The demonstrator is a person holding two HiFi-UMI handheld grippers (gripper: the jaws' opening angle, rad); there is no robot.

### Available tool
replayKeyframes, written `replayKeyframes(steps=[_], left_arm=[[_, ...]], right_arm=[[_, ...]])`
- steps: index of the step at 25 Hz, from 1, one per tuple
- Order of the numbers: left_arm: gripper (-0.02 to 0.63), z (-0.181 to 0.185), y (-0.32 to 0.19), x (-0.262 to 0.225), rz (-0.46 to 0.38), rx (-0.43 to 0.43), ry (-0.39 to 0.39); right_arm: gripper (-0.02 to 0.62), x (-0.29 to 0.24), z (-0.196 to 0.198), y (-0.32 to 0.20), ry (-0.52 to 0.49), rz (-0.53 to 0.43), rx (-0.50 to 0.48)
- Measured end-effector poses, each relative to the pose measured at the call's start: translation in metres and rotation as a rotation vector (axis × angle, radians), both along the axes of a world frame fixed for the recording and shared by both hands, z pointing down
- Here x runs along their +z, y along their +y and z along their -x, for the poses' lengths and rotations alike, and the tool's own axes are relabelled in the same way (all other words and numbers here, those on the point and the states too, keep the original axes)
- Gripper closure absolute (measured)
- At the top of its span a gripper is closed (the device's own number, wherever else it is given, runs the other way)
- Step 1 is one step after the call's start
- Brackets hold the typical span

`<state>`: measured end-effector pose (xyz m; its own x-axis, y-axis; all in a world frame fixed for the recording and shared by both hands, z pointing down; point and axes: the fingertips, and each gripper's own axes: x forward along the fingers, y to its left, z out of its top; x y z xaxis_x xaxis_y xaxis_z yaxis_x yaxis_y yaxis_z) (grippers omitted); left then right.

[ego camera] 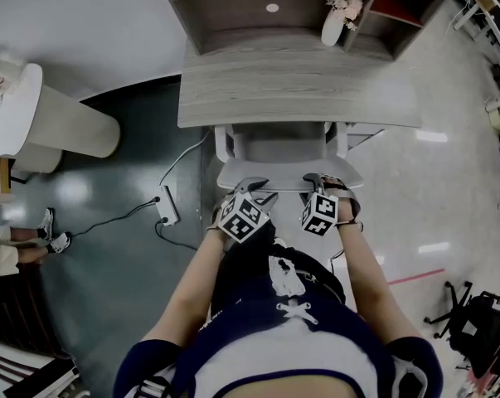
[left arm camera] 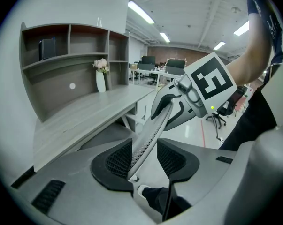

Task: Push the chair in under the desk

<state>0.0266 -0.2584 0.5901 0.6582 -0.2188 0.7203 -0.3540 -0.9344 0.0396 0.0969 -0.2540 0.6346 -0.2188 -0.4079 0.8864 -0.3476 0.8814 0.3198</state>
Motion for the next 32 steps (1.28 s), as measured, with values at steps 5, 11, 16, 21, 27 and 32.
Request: replayKeyframes(steps=[5, 11, 16, 21, 27, 32], left_arm=[[0.439, -0.001, 0.003, -0.002, 0.096, -0.004, 0.016], [0.437, -0.003, -0.003, -0.041, 0.127, -0.028, 0.134], [0.440, -0.005, -0.022, -0.081, 0.107, -0.116, 0.259], [0.512, -0.004, -0.047, -0.115, 0.003, -0.231, 0.339], [0.597, -0.007, -0.050, -0.152, -0.133, -0.268, 0.393], [0.597, -0.015, -0.041, -0.190, -0.128, -0.284, 0.513]], right_arm=[[0.437, -0.003, -0.002, 0.002, -0.008, -0.061, 0.032], [0.425, -0.044, 0.008, 0.011, -0.233, 0.006, 0.179], [0.502, -0.118, 0.013, -0.012, -0.558, -0.134, 0.382], [0.569, -0.163, 0.017, -0.036, -0.662, -0.240, 0.494], [0.586, -0.204, 0.033, -0.045, -0.920, -0.177, 0.584], [0.586, -0.238, 0.041, -0.044, -1.016, -0.206, 0.578]])
